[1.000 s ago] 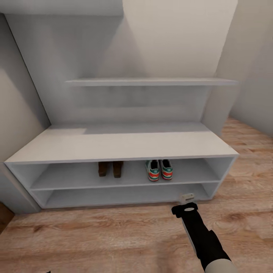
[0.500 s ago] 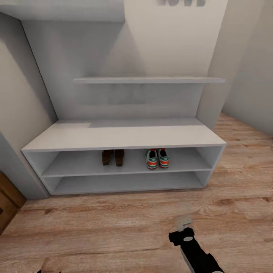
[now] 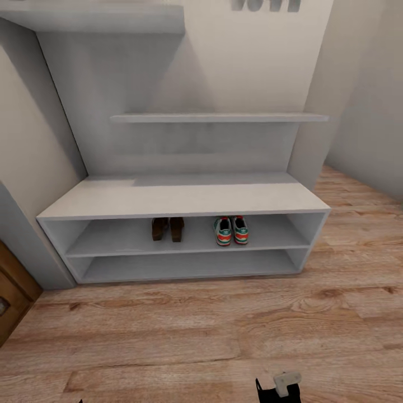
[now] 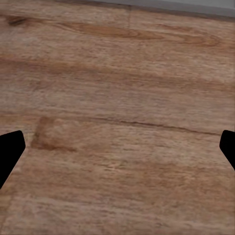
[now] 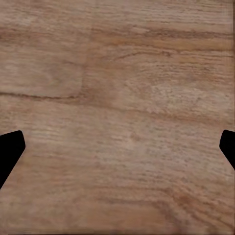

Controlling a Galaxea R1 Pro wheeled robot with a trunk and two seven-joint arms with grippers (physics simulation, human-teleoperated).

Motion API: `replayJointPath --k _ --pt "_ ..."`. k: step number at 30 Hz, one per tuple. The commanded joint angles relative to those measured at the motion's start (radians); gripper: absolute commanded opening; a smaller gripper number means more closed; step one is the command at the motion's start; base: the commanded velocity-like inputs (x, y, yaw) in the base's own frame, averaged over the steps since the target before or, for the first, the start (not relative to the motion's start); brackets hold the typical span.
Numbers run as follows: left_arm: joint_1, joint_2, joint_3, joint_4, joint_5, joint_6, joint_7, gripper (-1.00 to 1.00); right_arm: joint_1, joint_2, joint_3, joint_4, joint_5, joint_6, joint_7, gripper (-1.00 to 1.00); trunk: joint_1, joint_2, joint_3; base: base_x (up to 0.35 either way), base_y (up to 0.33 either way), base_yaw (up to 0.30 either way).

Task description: Pick up the two gym shoes and the two sandals from the corridor floor and place them onto the hallstand (shoe rack) in the corridor, making sure they are on the rack and not on the floor. Arrange them so the two gym shoes are next to each other and the two sandals are next to each other.

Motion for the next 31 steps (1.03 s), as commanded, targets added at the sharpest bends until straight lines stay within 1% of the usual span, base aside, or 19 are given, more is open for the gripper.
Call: replayJointPath --k 1,4,5,12,17,31 --pt "-0.001 0.000 0.009 0.001 -0.008 -0.004 -0.004 1.00 0.000 0.001 0.001 0.002 0.006 -0.004 -0.009 1.00 0.000 0.000 -0.001 -0.001 0.000 0.000" --pt "-0.001 0.001 0.016 0.001 -0.008 -0.004 -0.003 1.00 0.002 0.002 0.002 0.003 0.000 -0.007 -0.008 1.00 0.000 0.000 -0.001 0.000 0.000 0.000" --pt "-0.001 0.001 0.039 0.002 -0.008 -0.004 -0.003 1.00 0.003 0.002 0.003 0.004 -0.004 -0.008 -0.007 1.00 0.000 0.000 -0.001 0.000 0.000 0.000" --pt "-0.001 0.001 0.069 0.002 -0.009 -0.005 -0.004 1.00 0.006 0.002 0.003 0.006 -0.005 -0.005 -0.005 1.00 0.000 0.000 -0.001 0.000 0.000 0.000" --pt "-0.001 0.000 0.072 0.002 -0.009 -0.006 -0.004 1.00 0.017 0.003 0.003 0.007 -0.004 -0.004 -0.004 1.00 0.000 0.000 -0.001 0.000 0.000 0.000" --pt "-0.001 -0.001 0.071 0.001 -0.011 -0.007 -0.005 1.00 0.021 0.003 0.003 0.007 -0.004 -0.004 -0.004 1.00 0.000 0.000 -0.001 0.000 0.000 0.000"
